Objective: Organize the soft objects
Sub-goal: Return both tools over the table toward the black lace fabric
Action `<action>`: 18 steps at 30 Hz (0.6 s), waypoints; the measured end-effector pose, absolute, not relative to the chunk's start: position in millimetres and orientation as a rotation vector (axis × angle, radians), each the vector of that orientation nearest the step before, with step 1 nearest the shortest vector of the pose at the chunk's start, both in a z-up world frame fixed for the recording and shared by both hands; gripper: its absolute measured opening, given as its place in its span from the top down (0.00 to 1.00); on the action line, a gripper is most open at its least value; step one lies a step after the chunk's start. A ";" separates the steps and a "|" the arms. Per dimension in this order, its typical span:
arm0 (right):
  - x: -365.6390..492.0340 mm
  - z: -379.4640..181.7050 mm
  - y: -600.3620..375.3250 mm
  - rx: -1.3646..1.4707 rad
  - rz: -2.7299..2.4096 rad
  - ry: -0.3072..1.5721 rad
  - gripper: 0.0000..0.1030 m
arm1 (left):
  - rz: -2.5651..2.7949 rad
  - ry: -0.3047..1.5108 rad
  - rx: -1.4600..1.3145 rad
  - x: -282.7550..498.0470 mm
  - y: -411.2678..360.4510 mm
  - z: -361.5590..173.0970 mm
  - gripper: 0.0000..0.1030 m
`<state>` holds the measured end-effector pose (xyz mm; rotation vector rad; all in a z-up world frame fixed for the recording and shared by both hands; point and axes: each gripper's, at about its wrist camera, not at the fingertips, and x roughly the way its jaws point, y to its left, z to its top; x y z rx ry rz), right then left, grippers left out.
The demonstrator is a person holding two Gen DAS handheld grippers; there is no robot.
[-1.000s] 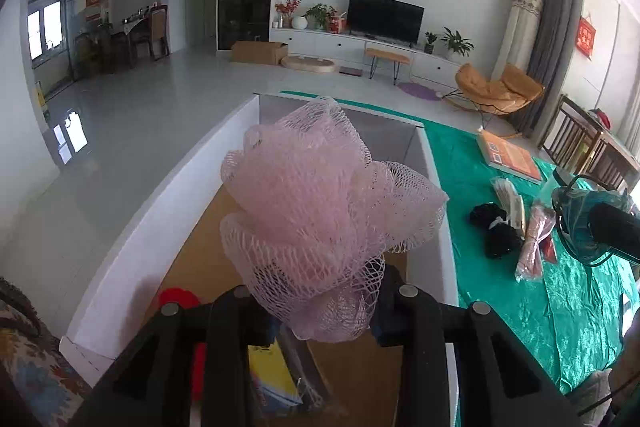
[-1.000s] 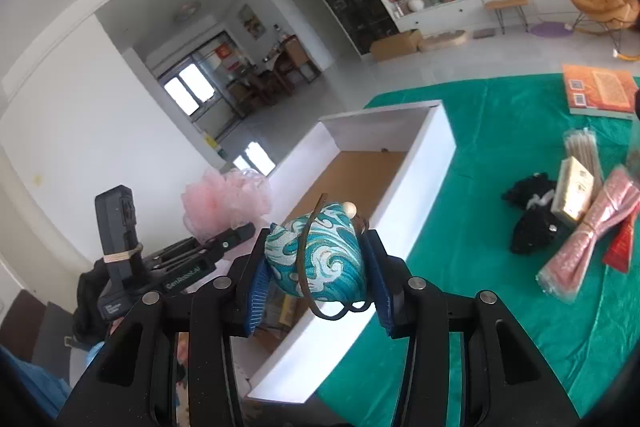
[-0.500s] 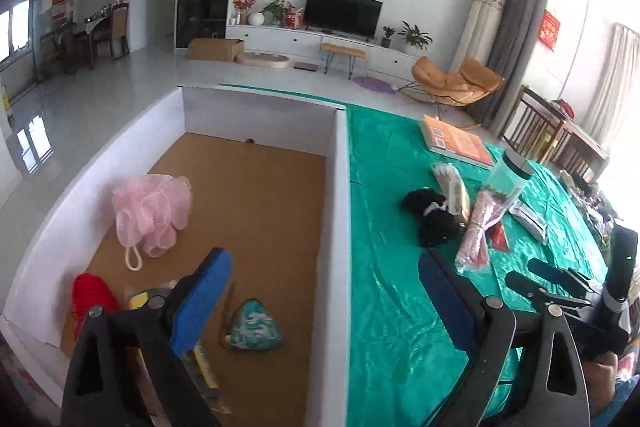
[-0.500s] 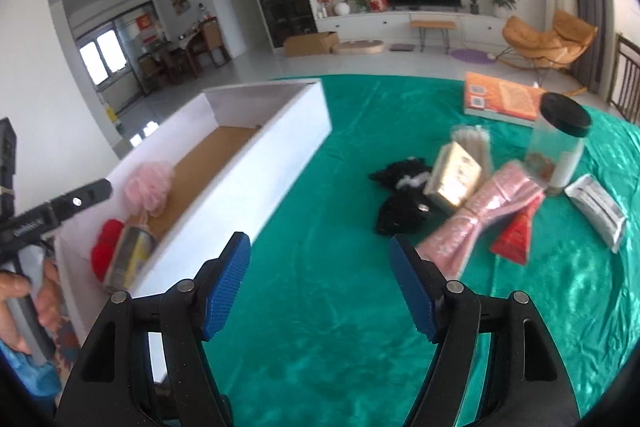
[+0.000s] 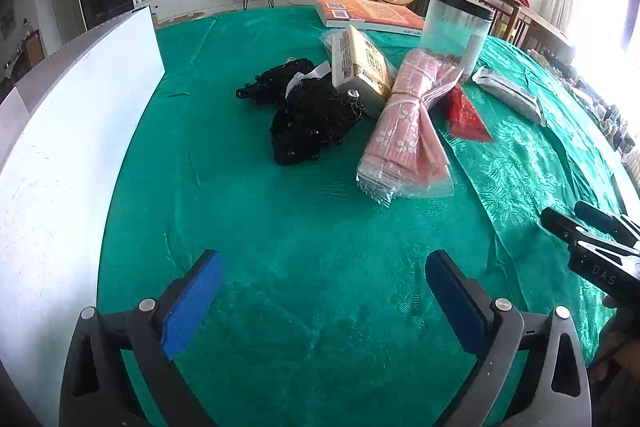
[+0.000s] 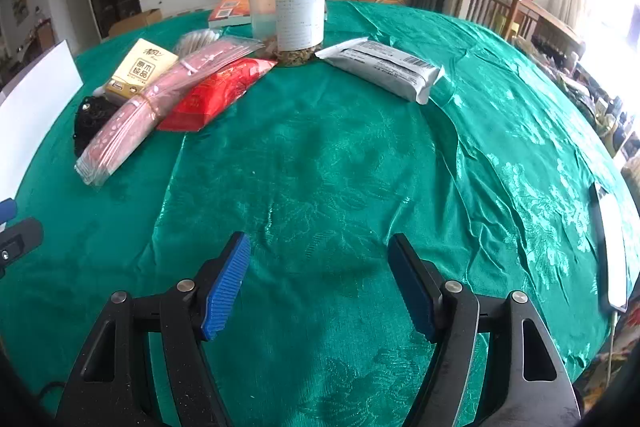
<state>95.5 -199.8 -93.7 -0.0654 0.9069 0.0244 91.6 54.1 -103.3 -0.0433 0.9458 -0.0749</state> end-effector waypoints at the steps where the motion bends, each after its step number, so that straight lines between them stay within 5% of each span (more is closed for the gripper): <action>1: 96.9 -94.9 -200.5 -0.060 0.017 0.908 0.28 | -0.071 0.955 -0.032 95.2 53.1 -108.7 0.03; 18: 102.9 -104.7 -207.0 -0.013 -0.008 0.915 0.21 | -0.058 0.947 0.023 103.5 46.5 -117.7 0.00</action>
